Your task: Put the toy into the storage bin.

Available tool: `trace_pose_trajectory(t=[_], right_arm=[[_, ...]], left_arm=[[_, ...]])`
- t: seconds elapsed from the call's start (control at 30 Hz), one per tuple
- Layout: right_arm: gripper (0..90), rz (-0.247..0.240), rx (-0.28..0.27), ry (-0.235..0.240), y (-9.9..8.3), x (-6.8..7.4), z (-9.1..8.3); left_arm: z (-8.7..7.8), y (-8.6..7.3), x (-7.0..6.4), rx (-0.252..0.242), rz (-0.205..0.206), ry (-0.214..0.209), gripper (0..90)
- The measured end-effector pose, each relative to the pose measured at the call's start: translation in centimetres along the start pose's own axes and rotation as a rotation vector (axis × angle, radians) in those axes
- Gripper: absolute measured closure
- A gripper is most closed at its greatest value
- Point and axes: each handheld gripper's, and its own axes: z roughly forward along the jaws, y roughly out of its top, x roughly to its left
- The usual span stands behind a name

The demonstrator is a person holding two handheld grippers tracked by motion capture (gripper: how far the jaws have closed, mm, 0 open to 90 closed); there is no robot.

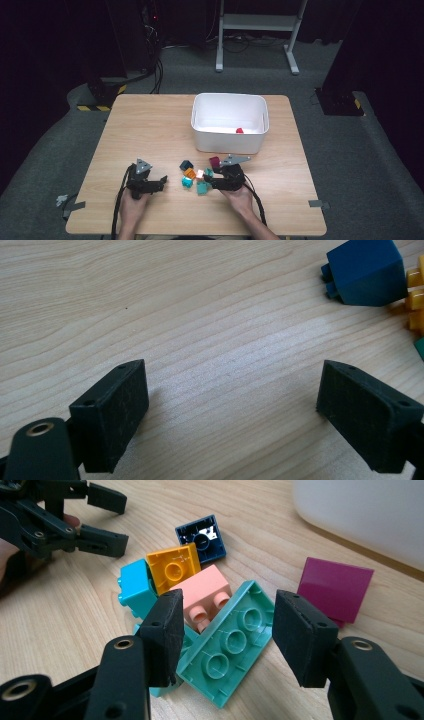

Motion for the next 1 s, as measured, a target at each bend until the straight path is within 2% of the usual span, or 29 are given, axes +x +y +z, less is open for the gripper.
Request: trace_pose_trajectory(t=[0.2, 0.57, 0.6, 0.8, 0.93, 1.0], right_arm=[[47.6, -0.014, 0.020, -0.018, -0.2, 0.0, 0.4], [49.0, -0.009, 0.073, -0.054, -1.1, -0.3, 0.5], [49.0, -0.014, 0.078, -0.071, -1.3, -0.4, 0.4], [49.6, -0.042, 0.082, -0.102, -1.5, -0.2, 0.3], [56.8, -0.091, 0.085, -0.139, -1.6, 0.2, 0.3], [57.6, -0.101, 0.083, -0.149, -1.7, 0.2, 0.2]], left_arm=[[0.0, 0.0, 0.0, 0.000, 0.000, 0.000, 13.0], [0.0, 0.0, 0.0, 0.000, 0.000, 0.000, 13.0], [0.0, 0.0, 0.0, 0.000, 0.000, 0.000, 13.1], [0.0, 0.0, 0.0, 0.000, 0.000, 0.000, 13.0], [0.0, 0.0, 0.0, 0.000, 0.000, 0.000, 13.0], [0.0, 0.0, 0.0, 0.000, 0.000, 0.000, 13.0]])
